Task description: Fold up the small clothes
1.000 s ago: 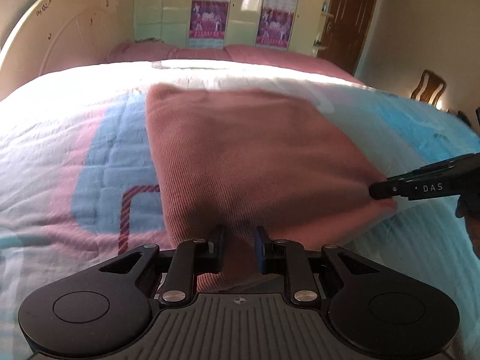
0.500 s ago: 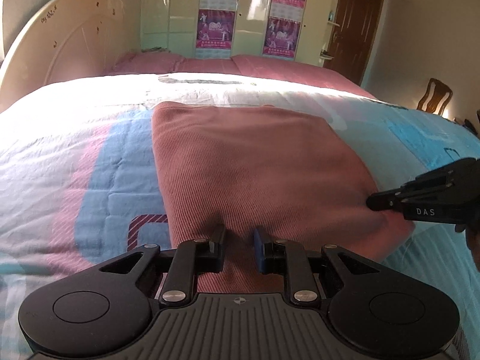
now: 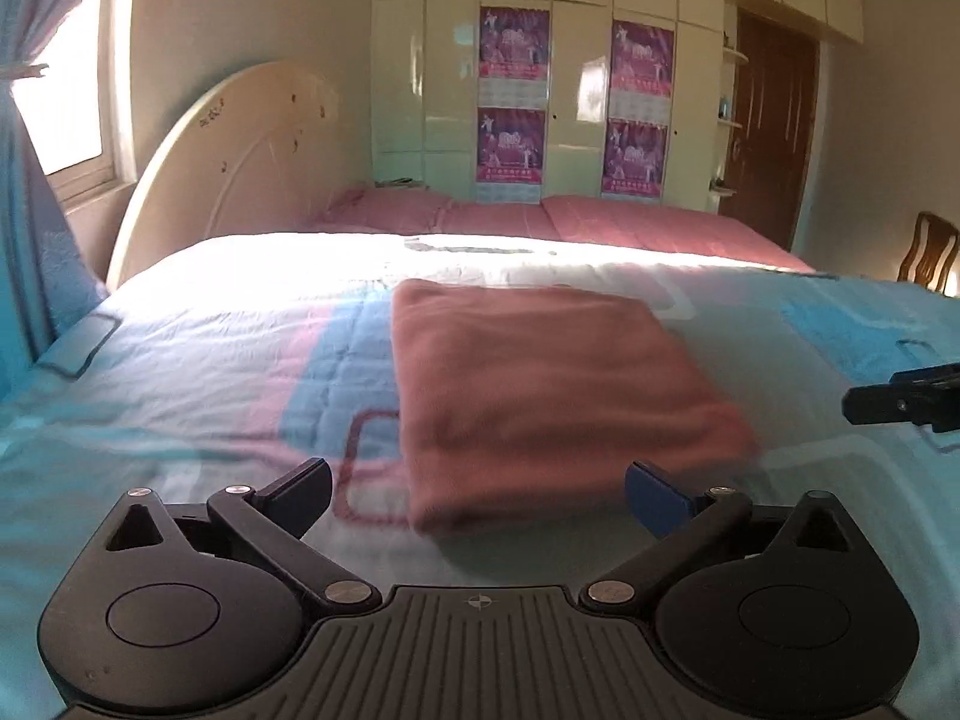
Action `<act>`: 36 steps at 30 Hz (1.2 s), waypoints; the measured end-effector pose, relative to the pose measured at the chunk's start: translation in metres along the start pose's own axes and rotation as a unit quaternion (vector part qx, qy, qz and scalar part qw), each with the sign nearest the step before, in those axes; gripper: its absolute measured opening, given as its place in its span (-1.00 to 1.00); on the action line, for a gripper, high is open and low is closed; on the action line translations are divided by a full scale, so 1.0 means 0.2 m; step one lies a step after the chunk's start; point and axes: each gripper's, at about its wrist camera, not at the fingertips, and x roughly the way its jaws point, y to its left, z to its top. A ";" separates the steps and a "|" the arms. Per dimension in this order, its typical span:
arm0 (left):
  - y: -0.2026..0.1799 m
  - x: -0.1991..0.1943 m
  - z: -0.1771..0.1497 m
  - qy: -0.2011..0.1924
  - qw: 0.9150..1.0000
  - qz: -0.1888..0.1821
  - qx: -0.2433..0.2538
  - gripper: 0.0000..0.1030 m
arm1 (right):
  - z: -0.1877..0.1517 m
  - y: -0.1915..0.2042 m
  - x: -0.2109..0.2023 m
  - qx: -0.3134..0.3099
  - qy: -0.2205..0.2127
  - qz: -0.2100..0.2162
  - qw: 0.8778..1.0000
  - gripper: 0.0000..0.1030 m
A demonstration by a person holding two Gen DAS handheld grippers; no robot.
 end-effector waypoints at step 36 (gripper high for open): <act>-0.38 -1.43 -0.29 -0.071 0.997 0.005 -0.005 0.99 | -0.48 0.34 -1.27 -0.039 -0.093 -0.078 0.992 0.99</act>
